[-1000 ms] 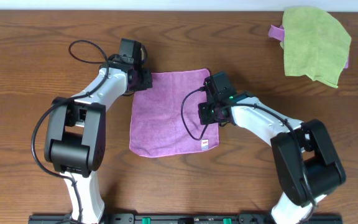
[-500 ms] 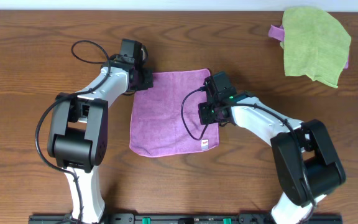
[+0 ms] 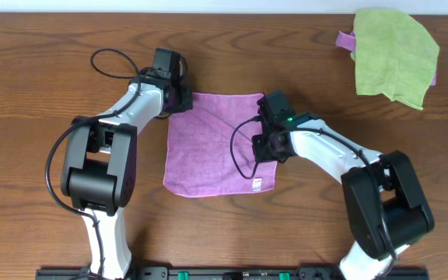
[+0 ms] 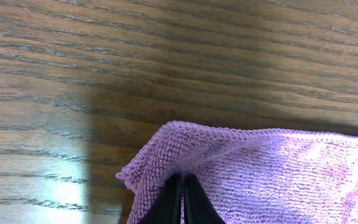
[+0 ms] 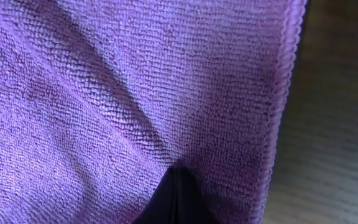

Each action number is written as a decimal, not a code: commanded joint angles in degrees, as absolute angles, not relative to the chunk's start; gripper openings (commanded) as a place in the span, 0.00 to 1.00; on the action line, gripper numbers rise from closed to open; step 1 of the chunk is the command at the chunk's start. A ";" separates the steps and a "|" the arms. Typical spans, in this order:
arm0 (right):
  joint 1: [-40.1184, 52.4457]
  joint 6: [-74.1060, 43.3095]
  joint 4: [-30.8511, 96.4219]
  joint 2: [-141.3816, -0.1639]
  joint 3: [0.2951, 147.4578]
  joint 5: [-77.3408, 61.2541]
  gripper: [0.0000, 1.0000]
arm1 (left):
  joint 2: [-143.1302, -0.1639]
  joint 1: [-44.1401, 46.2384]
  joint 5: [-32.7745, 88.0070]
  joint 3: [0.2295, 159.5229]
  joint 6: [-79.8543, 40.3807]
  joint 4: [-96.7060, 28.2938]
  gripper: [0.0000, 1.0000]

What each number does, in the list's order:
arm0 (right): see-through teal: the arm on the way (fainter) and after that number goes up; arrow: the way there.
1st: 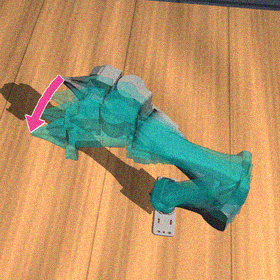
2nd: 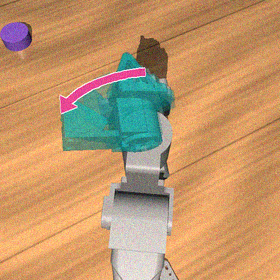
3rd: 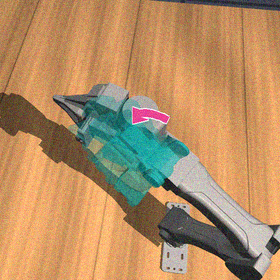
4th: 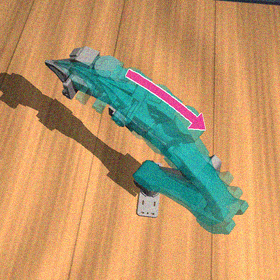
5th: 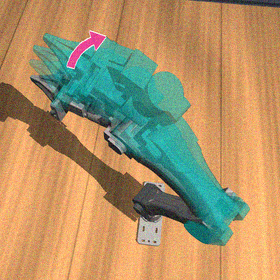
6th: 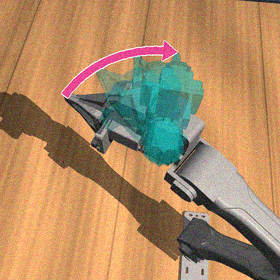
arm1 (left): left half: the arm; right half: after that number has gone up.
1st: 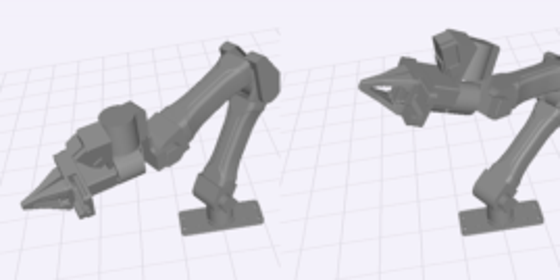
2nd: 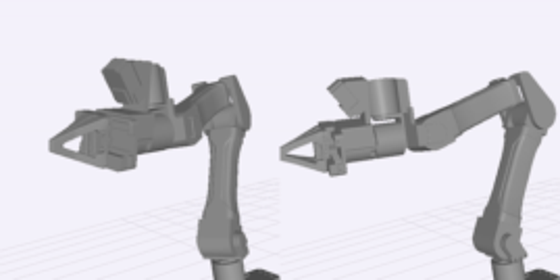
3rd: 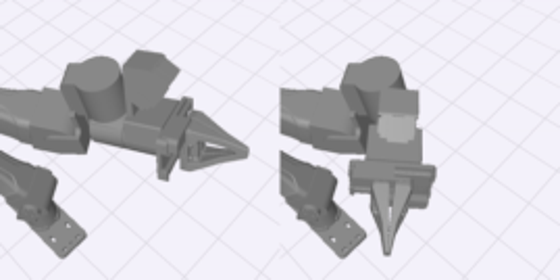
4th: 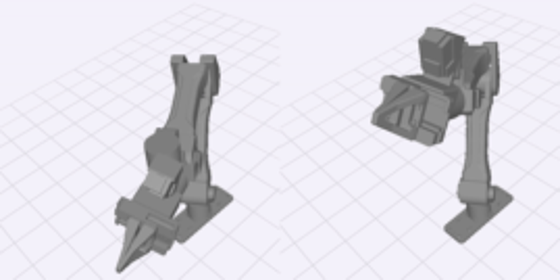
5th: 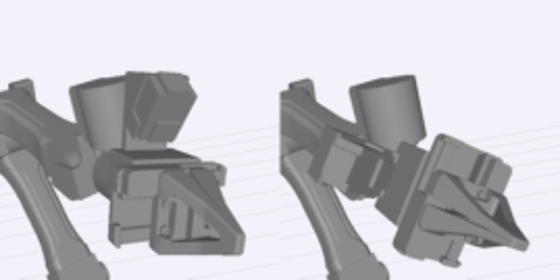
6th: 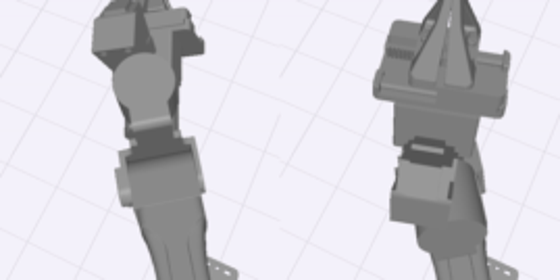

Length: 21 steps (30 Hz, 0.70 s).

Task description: Fold the cloth

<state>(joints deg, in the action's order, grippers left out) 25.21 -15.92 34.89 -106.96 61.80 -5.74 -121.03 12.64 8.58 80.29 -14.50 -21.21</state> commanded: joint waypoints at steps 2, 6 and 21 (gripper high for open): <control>25.58 -16.21 37.21 -110.59 58.08 -1.65 0.01 | -124.38 12.01 4.10 79.68 -13.26 -22.74 0.05; 25.58 -16.23 34.52 -110.59 58.08 -1.69 0.01 | -124.38 12.19 6.76 80.12 -13.26 -24.12 0.06; 25.56 -17.10 32.69 -110.59 66.63 1.50 0.01 | -114.30 12.19 9.23 89.54 -12.56 -31.27 0.06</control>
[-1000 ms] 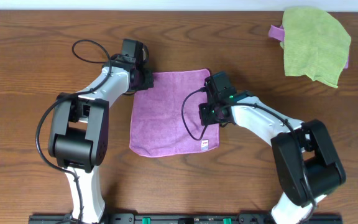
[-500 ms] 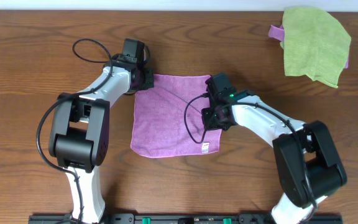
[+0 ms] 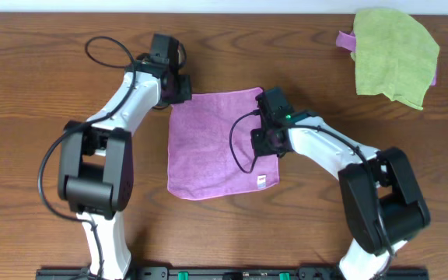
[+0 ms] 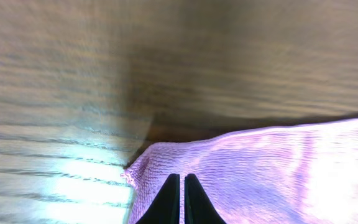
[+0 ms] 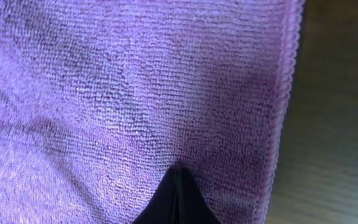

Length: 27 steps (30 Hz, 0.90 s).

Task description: Fold the cloth

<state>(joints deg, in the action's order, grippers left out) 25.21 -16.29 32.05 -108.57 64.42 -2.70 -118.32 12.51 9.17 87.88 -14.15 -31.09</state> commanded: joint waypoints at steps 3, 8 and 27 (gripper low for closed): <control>25.56 -17.04 34.02 -110.59 69.69 1.50 0.01 | -112.49 12.19 8.51 89.54 -11.62 -31.75 0.06; 25.56 -16.67 35.05 -110.59 70.65 1.52 0.01 | -112.62 12.16 8.45 89.27 -11.53 -32.99 0.06; 25.52 -16.21 36.62 -110.59 70.65 3.01 0.01 | -113.14 8.56 8.82 76.97 -11.29 -28.86 0.06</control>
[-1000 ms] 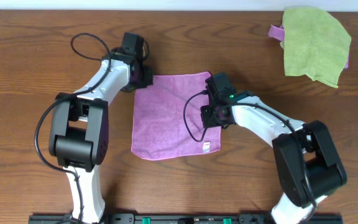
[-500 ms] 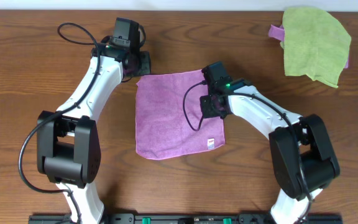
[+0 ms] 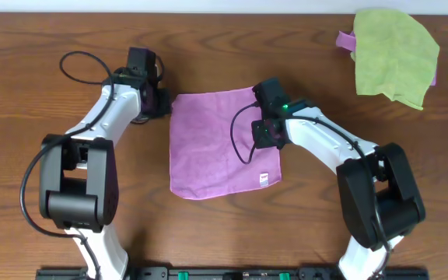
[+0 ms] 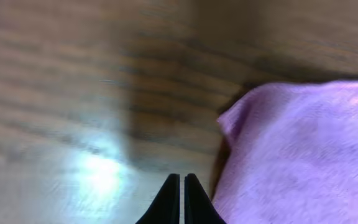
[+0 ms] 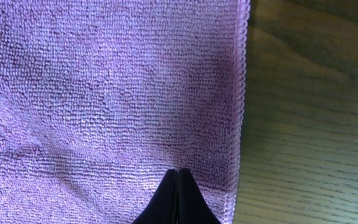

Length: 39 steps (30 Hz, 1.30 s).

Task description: Fold the cloth

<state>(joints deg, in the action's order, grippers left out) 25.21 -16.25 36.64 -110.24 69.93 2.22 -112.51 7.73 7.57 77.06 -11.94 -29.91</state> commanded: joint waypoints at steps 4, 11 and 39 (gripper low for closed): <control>25.54 -16.21 36.71 -110.59 70.65 3.01 0.01 | -113.32 8.78 10.07 76.97 -11.33 -26.17 0.06; 25.58 -16.21 36.75 -110.59 70.65 3.01 0.01 | -116.29 8.75 10.63 76.97 -11.35 -25.17 0.06; 25.58 -16.21 37.32 -110.59 70.65 2.98 0.01 | -120.86 8.78 17.65 76.97 -12.91 -20.12 0.06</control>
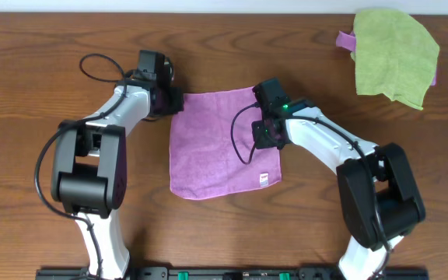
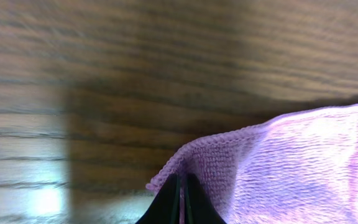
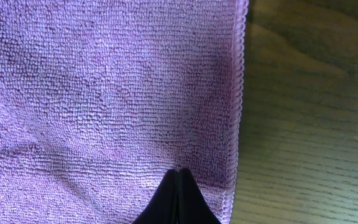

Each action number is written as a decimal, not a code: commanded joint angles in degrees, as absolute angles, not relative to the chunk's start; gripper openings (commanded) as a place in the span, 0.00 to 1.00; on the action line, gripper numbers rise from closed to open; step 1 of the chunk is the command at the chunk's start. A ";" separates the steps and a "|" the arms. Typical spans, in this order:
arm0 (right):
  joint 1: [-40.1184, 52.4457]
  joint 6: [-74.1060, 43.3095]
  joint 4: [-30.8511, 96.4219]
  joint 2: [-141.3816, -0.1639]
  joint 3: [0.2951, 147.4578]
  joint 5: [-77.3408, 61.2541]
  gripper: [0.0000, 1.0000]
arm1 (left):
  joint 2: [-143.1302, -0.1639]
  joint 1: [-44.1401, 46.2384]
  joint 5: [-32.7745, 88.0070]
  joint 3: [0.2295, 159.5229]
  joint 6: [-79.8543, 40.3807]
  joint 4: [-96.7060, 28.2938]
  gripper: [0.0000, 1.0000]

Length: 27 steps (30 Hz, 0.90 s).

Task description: Fold the cloth

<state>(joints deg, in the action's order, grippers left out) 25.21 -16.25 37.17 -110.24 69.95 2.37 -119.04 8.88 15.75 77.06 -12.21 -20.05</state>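
A purple cloth (image 1: 216, 148) lies spread flat in one layer on the wooden table (image 1: 37, 171), a small white label near its front right corner. My left gripper (image 1: 171, 101) is at the cloth's far left corner. In the left wrist view the left gripper (image 2: 180, 177) is shut, with a sliver of the cloth's (image 2: 291, 162) corner between the tips. My right gripper (image 1: 269, 134) is at the cloth's right edge. In the right wrist view the right gripper (image 3: 178, 171) is shut, tips on the flat cloth (image 3: 104, 93) just inside the hem.
A crumpled green cloth (image 1: 395, 54) lies at the far right corner of the table, with a bit of another purple cloth (image 1: 344, 39) sticking out from under it. Both arms reach in from the front edge.
My left gripper was off the cloth, over bare wood to the left of its far left corner. Now it is back at that corner, shut on it. The right gripper and the cloth have not moved.
Both grippers were shut on the far part of the cloth, which showed a diagonal crease. The crease then flattened as the cloth's far edge shifted. The left gripper then stood away from the corner with the cloth flat, and now it is on the corner again.
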 commanded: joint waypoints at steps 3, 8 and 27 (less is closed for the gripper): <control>25.58 -16.21 37.32 -110.59 70.65 2.98 0.01 | -121.43 8.78 17.56 76.97 -12.88 -20.08 0.06; 25.58 -16.23 37.30 -110.59 70.65 2.98 0.01 | -121.45 8.78 17.12 76.97 -12.84 -19.53 0.06; 25.58 -16.19 37.95 -110.59 70.65 2.98 0.01 | -121.45 9.06 -2.59 76.97 -7.55 -22.00 0.06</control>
